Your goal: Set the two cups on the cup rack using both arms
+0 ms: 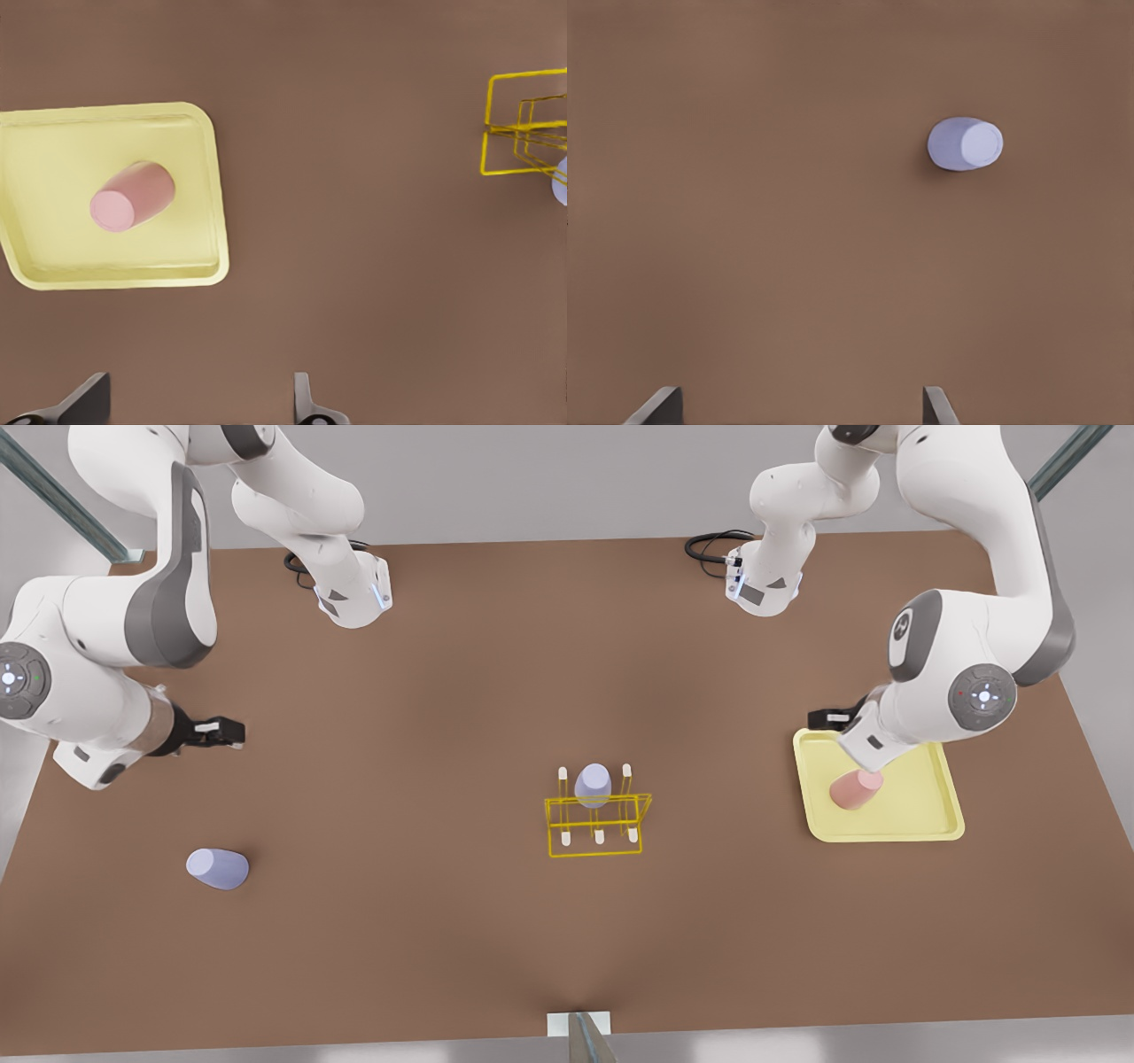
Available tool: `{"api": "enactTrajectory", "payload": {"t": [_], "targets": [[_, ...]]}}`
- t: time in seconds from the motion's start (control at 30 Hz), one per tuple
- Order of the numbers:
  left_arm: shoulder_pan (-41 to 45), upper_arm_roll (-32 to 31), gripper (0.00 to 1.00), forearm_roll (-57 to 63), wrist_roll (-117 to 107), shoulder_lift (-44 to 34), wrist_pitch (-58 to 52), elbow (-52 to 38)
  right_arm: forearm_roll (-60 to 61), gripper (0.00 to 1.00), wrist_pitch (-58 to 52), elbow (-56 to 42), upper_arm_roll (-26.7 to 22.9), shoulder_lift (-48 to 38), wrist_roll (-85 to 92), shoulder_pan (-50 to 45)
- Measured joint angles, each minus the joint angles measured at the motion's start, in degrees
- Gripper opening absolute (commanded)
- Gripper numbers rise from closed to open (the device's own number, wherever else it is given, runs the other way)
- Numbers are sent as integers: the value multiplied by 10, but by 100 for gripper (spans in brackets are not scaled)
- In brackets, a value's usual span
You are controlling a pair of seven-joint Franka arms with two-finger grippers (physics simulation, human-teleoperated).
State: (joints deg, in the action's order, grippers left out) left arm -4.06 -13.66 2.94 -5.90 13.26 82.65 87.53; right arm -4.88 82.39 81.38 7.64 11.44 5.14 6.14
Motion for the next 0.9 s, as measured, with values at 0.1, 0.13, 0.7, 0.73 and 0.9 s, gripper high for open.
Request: {"api": "enactTrajectory", "payload": {"t": [0.1, 0.13, 0.7, 0.73, 0.9], "targets": [[6, 16, 100, -4, 8, -1, 38, 4, -12, 100, 29, 3, -1, 24, 8, 1], [7, 37, 100, -4, 13, 1, 54, 19, -20, 100, 39, 1, -1, 60, 12, 12], [-3, 180, 100, -6, 139, 48, 458, 303, 1, 100, 302, -43, -2, 299, 95, 144], [-4, 182, 100, -7, 144, 55, 467, 303, 1, 100, 307, -44, -2, 304, 100, 145], [0, 187, 100, -7, 165, 93, 496, 304, 0, 100, 323, -39, -3, 323, 117, 146]]}}
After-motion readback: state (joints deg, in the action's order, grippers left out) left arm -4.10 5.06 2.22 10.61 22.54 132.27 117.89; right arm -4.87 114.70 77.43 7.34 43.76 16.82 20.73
